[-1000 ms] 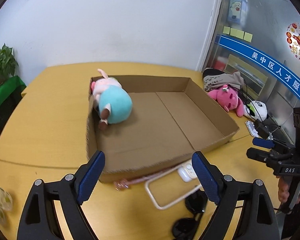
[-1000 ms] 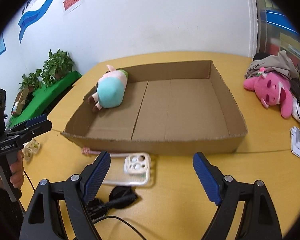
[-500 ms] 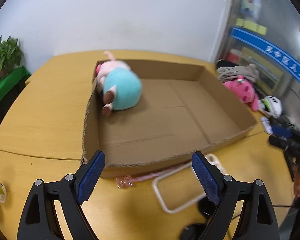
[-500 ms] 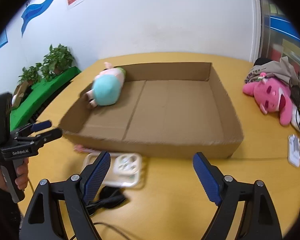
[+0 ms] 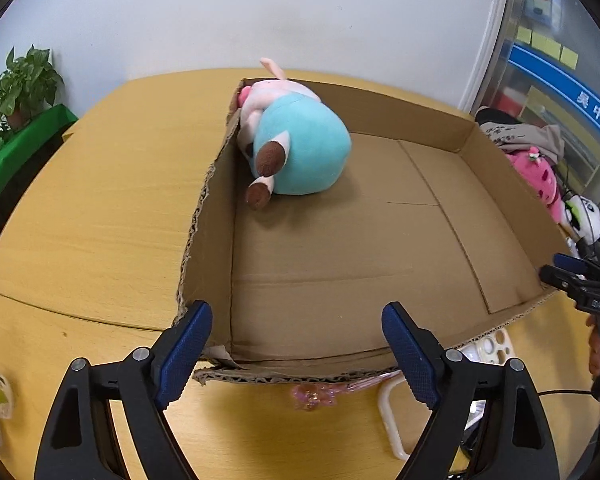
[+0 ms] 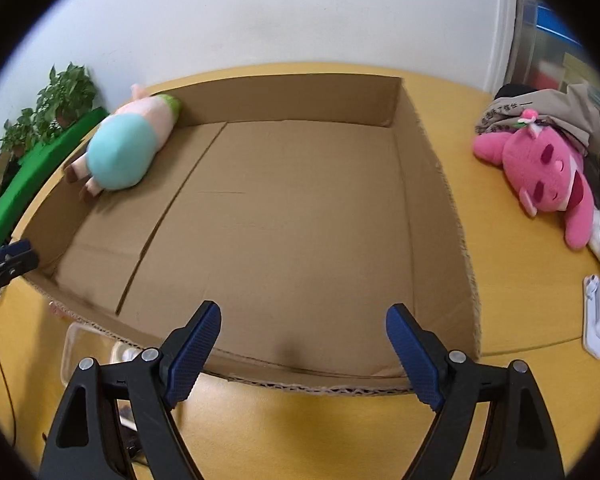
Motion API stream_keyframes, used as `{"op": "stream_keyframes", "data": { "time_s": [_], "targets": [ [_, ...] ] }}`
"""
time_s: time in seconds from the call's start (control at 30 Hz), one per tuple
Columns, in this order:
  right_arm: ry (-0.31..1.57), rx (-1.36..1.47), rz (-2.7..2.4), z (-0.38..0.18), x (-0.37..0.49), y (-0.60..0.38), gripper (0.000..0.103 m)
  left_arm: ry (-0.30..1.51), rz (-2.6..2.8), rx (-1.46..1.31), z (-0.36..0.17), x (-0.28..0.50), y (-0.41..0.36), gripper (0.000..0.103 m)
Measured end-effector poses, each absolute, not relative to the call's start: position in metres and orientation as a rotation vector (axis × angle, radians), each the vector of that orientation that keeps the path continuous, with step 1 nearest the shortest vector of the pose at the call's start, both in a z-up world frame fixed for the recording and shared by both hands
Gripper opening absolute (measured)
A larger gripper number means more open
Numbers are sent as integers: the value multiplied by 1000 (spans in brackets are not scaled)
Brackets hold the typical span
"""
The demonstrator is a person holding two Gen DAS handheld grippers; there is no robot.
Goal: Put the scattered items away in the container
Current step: 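Move the right gripper down toward the clear phone case on the table, then close the right gripper on the white frame of the phone case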
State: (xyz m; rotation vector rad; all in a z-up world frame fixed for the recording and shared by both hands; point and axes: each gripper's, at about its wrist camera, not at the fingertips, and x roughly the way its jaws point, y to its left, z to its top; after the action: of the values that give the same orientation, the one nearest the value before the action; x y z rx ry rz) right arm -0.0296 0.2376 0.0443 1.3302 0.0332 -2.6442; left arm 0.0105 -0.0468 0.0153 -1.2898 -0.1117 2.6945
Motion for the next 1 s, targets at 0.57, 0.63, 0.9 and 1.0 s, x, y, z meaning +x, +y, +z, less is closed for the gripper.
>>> {"op": "stream_keyframes", "data": {
  "time_s": [0.57, 0.63, 0.9, 1.0],
  "targets": [
    [-207, 1379, -2300, 24, 31, 200, 86, -351, 2287, -1399, -24, 64, -27, 88],
    [-221, 1430, -2266, 8, 21, 196, 81, -419, 2217, -1437, -38, 57, -25, 82],
    [-203, 1419, -2166, -4, 20, 176, 47, -387, 2147, -1417, -36, 55, -8, 58],
    [-208, 1361, -2194, 4, 26, 180, 40, -374, 2165, -1431, -35, 57, -13, 41]
  ]
}}
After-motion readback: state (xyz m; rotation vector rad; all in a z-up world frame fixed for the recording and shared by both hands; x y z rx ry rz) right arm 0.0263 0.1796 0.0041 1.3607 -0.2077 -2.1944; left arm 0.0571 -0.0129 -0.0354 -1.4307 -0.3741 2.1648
